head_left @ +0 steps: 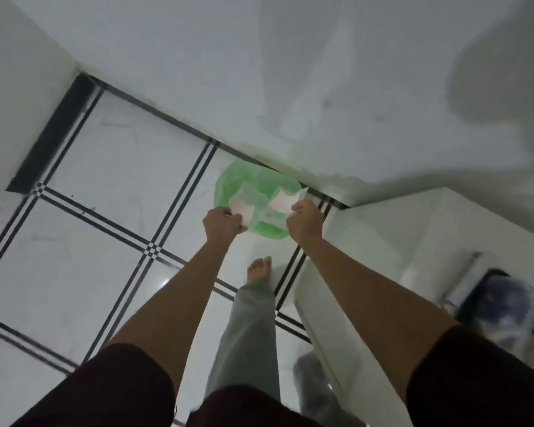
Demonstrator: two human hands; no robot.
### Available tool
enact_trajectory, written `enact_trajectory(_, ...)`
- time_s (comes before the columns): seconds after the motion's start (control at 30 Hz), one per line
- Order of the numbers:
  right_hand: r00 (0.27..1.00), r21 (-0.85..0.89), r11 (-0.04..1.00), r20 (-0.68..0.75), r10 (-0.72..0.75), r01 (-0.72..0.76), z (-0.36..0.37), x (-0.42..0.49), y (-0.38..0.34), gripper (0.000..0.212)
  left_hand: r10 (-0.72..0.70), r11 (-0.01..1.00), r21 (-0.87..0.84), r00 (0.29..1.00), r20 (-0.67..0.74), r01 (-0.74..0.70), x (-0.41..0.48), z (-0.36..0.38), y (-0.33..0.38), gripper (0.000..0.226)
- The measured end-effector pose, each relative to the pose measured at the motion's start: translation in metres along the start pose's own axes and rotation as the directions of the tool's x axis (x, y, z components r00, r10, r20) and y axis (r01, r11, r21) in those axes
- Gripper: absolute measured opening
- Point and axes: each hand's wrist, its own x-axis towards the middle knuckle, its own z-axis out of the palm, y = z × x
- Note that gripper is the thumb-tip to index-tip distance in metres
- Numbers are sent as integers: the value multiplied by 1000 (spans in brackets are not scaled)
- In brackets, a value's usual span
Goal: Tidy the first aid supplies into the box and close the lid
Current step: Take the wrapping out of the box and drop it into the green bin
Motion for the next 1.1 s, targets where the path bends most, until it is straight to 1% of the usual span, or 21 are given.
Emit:
enact_trajectory(0.1, 998, -30, 998, 25, 49, -48, 45, 43, 13, 28, 11, 994, 112, 999, 42, -16, 48, 15, -4, 7)
enact_trajectory(0.2, 997, -28, 997, 43, 71, -70, 87, 97, 28, 28, 22, 980, 198, 998, 65, -34, 108, 38, -11, 18)
enact_trajectory(0.3, 982, -109, 990, 162, 102, -85, 117, 122, 51, 35, 40, 934, 350, 995, 91, -70, 138, 56, -30, 37)
enact_trajectory(0.37, 969, -205, 977, 225, 107, -60, 125, 119, 67, 43, 62, 905, 412, 990, 128, -110, 134, 61, -45, 43)
enact_trajectory(0.43, 970, -300, 954, 237, 54, 20, 121, 105, 77, 40, 123, 867, 464, 981, 153, -181, 119, 61, -55, 42)
enact_trajectory(0.53, 963, -373, 908, 250, -102, 193, 98, 78, 79, 32, 227, 791, 535, 954, 195, -298, 84, 58, -50, 40)
enact_trajectory(0.63, 922, -441, 815, 268, -280, 376, 62, 57, 71, 30, 317, 719, 581, 924, 214, -381, 52, 54, -23, 40)
enact_trajectory(0.73, 880, -494, 730, 220, -420, 472, 10, 25, 62, 22, 407, 662, 595, 885, 226, -456, -5, 54, 15, 40)
enact_trajectory(0.83, 835, -455, 716, 129, -535, 529, -51, -24, 53, 16, 512, 581, 607, 823, 245, -542, -81, 57, 41, 41)
enact_trajectory(0.93, 794, -455, 691, 65, -604, 562, -111, -89, 53, 22, 628, 455, 620, 724, 285, -639, -168, 64, 53, 37)
enact_trajectory(1.03, 770, -439, 702, -33, -637, 561, -167, -156, 73, 27, 724, 361, 599, 619, 303, -715, -264, 73, 51, 33)
enact_trajectory(1.1, 751, -422, 712, -103, -652, 561, -193, -185, 89, 26, 781, 295, 579, 541, 312, -760, -304, 79, 44, 33)
